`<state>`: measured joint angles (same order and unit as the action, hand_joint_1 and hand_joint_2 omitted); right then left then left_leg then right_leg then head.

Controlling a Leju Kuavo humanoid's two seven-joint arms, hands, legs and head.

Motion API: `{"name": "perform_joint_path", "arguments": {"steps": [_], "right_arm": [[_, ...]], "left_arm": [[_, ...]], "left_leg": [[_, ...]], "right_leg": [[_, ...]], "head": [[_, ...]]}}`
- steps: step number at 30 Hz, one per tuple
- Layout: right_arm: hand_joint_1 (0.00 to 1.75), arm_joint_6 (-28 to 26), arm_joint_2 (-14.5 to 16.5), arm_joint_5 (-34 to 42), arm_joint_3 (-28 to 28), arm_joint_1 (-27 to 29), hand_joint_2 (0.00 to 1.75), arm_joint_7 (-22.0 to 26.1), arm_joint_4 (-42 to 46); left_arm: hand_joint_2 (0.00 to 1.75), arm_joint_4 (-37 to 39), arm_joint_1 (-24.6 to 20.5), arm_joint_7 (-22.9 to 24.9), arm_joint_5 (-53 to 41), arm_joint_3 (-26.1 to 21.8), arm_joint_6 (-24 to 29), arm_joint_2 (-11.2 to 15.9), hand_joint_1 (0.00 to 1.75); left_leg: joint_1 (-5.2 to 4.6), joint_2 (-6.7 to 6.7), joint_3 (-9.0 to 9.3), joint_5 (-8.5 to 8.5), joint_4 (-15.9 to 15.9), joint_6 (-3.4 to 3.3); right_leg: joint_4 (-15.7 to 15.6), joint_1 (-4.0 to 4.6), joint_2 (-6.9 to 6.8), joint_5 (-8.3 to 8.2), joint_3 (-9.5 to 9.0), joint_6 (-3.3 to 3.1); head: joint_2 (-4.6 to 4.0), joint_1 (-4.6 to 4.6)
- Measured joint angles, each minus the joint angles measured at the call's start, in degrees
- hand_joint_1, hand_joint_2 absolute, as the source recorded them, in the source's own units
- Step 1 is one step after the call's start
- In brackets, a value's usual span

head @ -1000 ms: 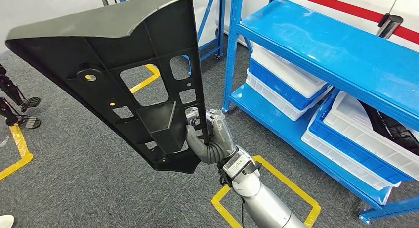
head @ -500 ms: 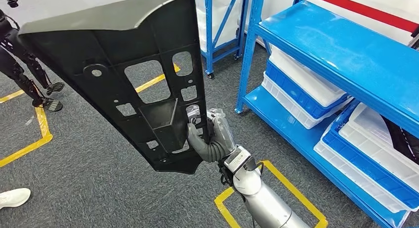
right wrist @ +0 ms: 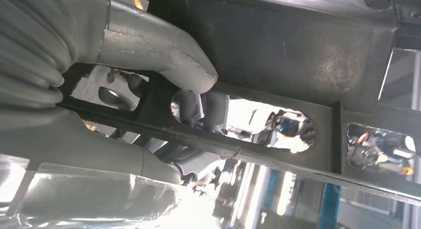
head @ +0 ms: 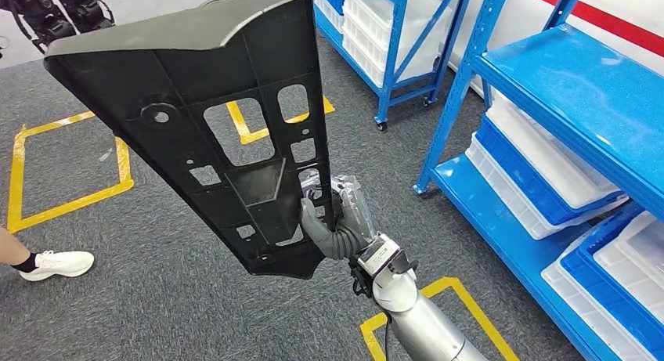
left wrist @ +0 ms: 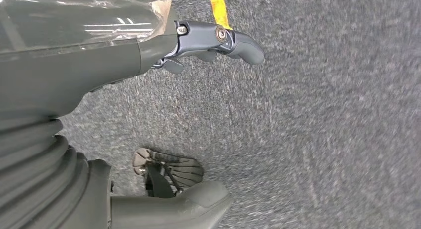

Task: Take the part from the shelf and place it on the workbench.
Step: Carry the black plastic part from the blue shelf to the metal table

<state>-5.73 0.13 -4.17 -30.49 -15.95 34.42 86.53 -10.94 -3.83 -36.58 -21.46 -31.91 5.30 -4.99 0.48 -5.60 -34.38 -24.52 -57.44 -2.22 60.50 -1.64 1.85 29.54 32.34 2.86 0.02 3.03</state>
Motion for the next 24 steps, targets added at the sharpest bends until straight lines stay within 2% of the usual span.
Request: {"name": "perform_joint_path", "arguments": {"steps": [1,2,4,5,6,8,9,10,11,12,13,15,16,17,19,20,21,23,24], "right_arm": [[1.73,0.08,0.09,-0.01,-0.02,0.04,1.75,0.06,-0.03],[1.73,0.15,0.25,-0.02,-0.04,0.09,1.75,0.10,-0.04],[1.73,0.20,0.73,-0.06,-0.05,0.17,1.75,0.16,-0.02],[1.73,0.20,1.02,-0.14,-0.04,0.19,1.75,0.17,0.00],[1.73,0.20,1.26,-0.26,-0.03,0.20,1.75,0.18,0.05],[1.73,0.20,1.54,-0.55,-0.03,0.35,1.75,0.18,0.16],[1.73,0.20,1.57,-0.68,-0.03,0.48,1.75,0.16,0.21],[1.73,0.20,1.58,-0.80,-0.03,0.62,1.75,0.14,0.22],[1.73,0.21,1.60,-0.92,-0.03,0.74,1.75,0.12,0.23],[1.73,0.21,1.63,-1.01,-0.03,0.82,1.75,0.09,0.27],[1.73,0.21,1.70,-1.04,-0.03,0.84,1.75,0.08,0.37],[1.73,0.21,1.87,-1.05,-0.02,0.79,1.75,0.07,0.66],[1.73,0.21,1.94,-1.05,-0.02,0.77,1.75,0.07,0.77],[1.73,0.21,2.00,-1.07,-0.01,0.78,1.75,0.06,0.84],[1.73,0.23,2.17,-1.15,0.00,0.82,1.75,0.02,0.93],[1.73,0.25,2.24,-1.25,0.02,0.83,1.75,-0.02,1.02],[1.73,0.27,2.30,-1.34,0.03,0.82,1.75,-0.03,1.14],[1.73,0.30,2.21,-1.48,0.12,0.93,1.75,-0.07,1.30],[1.73,0.31,2.07,-1.51,0.18,1.09,1.75,-0.10,1.32]], "left_arm": [[1.75,-0.01,0.00,-0.07,-0.02,-0.02,0.11,0.04,0.00],[1.75,0.00,0.05,0.02,-0.08,-0.03,0.37,0.07,0.00],[1.75,0.03,0.27,0.39,-0.31,-0.03,0.97,0.07,0.00],[1.75,0.05,0.38,0.61,-0.44,-0.02,1.20,0.02,0.00],[1.75,0.06,0.38,0.78,-0.54,-0.02,1.29,-0.03,0.00],[1.75,0.06,0.22,0.98,-0.62,0.00,1.31,-0.14,0.00],[1.75,0.06,0.14,1.09,-0.67,0.01,1.27,-0.17,0.00],[1.75,0.07,0.14,1.22,-0.74,0.01,1.22,-0.22,0.00],[1.75,0.07,0.19,1.38,-0.87,0.02,1.17,-0.27,0.00],[1.75,0.08,0.24,1.52,-1.01,0.02,1.13,-0.30,0.00],[1.75,0.08,0.28,1.63,-1.12,0.02,1.13,-0.31,0.00],[1.75,0.07,0.20,1.71,-1.24,0.02,1.13,-0.27,0.00],[1.75,0.06,0.11,1.72,-1.26,0.02,1.12,-0.26,0.00],[1.75,0.06,0.05,1.74,-1.27,0.02,1.13,-0.25,0.00],[1.75,0.05,0.08,1.81,-1.22,0.00,1.16,-0.19,0.00],[1.75,0.05,0.15,1.85,-1.19,-0.02,1.19,-0.18,0.00],[1.75,0.05,0.17,1.90,-1.16,-0.03,1.19,-0.20,0.00],[1.75,0.06,0.06,1.99,-1.14,-0.03,1.19,-0.28,0.00],[1.75,0.06,-0.01,2.04,-1.12,-0.03,1.19,-0.31,0.00]], "left_leg": [[0.00,-0.49,-0.32,-0.12,-0.37,0.41],[0.02,-0.88,-0.66,-0.10,-0.55,0.81],[0.27,-1.26,-1.18,0.03,-0.67,1.36],[0.30,-0.45,-1.44,-0.22,-1.09,1.59],[0.31,1.02,-2.20,-1.18,-2.63,1.81],[0.24,4.34,-5.35,-4.64,-9.09,2.20],[0.27,5.15,-7.43,-6.46,-13.16,2.32],[0.29,5.38,-9.02,-7.45,-16.22,2.32],[0.28,5.45,-9.66,-7.35,-17.36,2.22],[0.24,5.58,-9.05,-6.19,-16.12,2.00],[0.14,5.99,-7.29,-4.34,-12.83,1.63],[-0.47,8.53,-2.97,-1.59,-4.96,0.74],[-0.85,9.48,-1.73,-1.10,-2.68,0.39],[-1.20,10.01,-1.29,-1.14,-1.72,0.15],[-1.38,8.81,-1.23,-0.92,-1.26,-0.23],[-1.25,8.20,-0.93,-0.63,-0.73,-0.43],[-1.07,7.57,-0.58,-0.26,-0.13,-0.73],[-0.75,6.16,-0.09,0.27,0.66,-1.14],[-0.70,5.33,-0.08,0.35,0.73,-1.27]], "right_leg": [[-1.60,-0.09,0.54,-0.54,-0.70,-0.24],[-1.87,0.08,0.63,-0.58,-0.78,-0.76],[-1.88,0.15,-0.22,-0.94,-0.75,-1.69],[-1.90,0.14,-0.62,-1.05,-0.74,-2.02],[-1.96,0.10,-1.11,-1.09,-0.77,-2.41],[-1.99,0.39,-2.29,-0.99,-0.81,-3.07],[-1.99,0.61,-2.99,-0.90,-0.80,-3.31],[-1.99,0.78,-3.69,-0.82,-0.81,-3.43],[-1.99,0.94,-4.35,-0.74,-0.84,-3.54],[-1.99,1.09,-5.00,-0.64,-0.91,-3.65],[-1.99,1.24,-5.61,-0.54,-1.03,-3.76],[-2.02,1.61,-6.63,-0.29,-1.28,-3.79],[-2.04,1.75,-7.05,-0.17,-1.35,-3.70],[-2.07,1.84,-7.49,-0.07,-1.41,-3.54],[-2.26,1.88,-8.31,0.12,-1.61,-3.09],[-2.06,1.87,-7.84,0.36,-1.60,-2.87],[-1.13,1.84,-6.67,0.95,-1.31,-2.76],[4.49,1.61,-3.51,3.47,1.22,-2.93],[8.53,1.47,-2.61,5.01,3.19,-3.02]], "head": [[0.00,-0.01],[0.00,-0.02],[0.00,-0.08],[0.00,-0.16],[0.00,-0.28],[0.00,-0.52],[0.00,-0.57],[0.00,-0.57],[0.00,-0.57],[0.00,-0.58],[0.00,-0.58],[0.00,-0.55],[0.00,-0.56],[0.00,-0.56],[0.00,-0.58],[0.00,-0.54],[0.00,-0.51],[0.00,-0.39],[0.00,-0.36]]}}
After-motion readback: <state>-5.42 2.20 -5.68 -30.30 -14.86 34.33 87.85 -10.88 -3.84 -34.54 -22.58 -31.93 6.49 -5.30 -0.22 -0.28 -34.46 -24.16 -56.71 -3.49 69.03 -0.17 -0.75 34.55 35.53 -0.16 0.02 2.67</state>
